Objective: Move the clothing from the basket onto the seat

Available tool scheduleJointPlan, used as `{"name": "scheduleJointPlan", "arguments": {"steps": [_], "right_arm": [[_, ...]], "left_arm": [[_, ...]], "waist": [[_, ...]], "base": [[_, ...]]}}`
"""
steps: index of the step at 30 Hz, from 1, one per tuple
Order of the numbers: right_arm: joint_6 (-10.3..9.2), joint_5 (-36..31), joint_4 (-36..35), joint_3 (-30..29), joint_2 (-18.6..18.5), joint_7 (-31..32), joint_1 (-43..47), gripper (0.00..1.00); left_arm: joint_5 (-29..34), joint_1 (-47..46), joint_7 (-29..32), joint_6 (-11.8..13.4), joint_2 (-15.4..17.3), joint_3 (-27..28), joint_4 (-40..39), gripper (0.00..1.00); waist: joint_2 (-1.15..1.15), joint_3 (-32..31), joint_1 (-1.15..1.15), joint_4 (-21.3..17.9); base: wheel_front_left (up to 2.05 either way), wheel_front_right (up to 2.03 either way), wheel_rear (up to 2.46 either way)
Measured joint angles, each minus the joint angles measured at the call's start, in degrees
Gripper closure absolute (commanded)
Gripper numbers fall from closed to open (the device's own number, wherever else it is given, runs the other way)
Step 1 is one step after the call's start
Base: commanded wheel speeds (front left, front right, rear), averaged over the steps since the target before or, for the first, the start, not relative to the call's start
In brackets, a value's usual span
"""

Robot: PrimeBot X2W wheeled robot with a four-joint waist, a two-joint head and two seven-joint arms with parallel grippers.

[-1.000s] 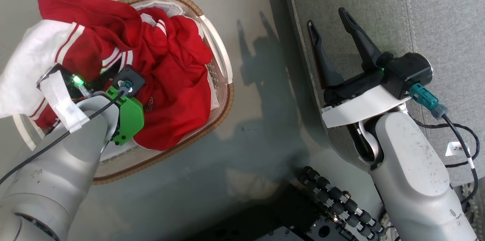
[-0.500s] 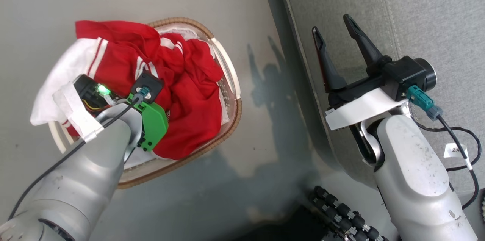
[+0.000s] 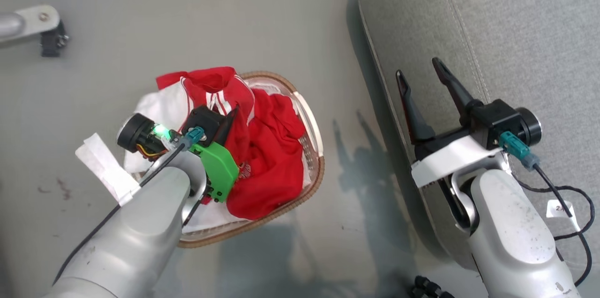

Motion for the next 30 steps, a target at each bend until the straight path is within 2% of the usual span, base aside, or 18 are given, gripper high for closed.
{"name": "scheduleJointPlan", "arguments": {"steps": [6,9,21,30], "right_arm": [[0.00,-0.5,1.3,-0.2,0.0,0.0,2.0,0.00],[0.00,-0.9,1.7,-0.3,0.0,0.0,3.4,0.00],[0.00,-0.9,4.3,0.9,0.0,0.0,9.8,0.00],[0.00,-1.0,5.4,1.6,0.0,0.0,13.9,0.00]], "left_arm": [[0.6,5.2,0.0,1.0,-0.3,7.8,-7.1,1.00],[2.8,7.2,0.0,0.9,-0.5,10.5,-10.4,1.00],[7.1,14.0,0.0,0.0,-4.2,22.9,-21.3,1.00],[10.0,15.8,0.0,-0.6,-5.9,28.5,-27.5,1.00]], "waist": [[0.00,-5.3,0.00,2.4],[0.00,-7.8,0.00,3.6],[0.00,-17.6,0.00,7.3],[0.00,-23.3,0.00,9.2]], "base": [[0.00,0.00,0.00],[0.00,0.00,0.00],[0.00,0.00,0.00],[0.00,0.00,0.00]]}}
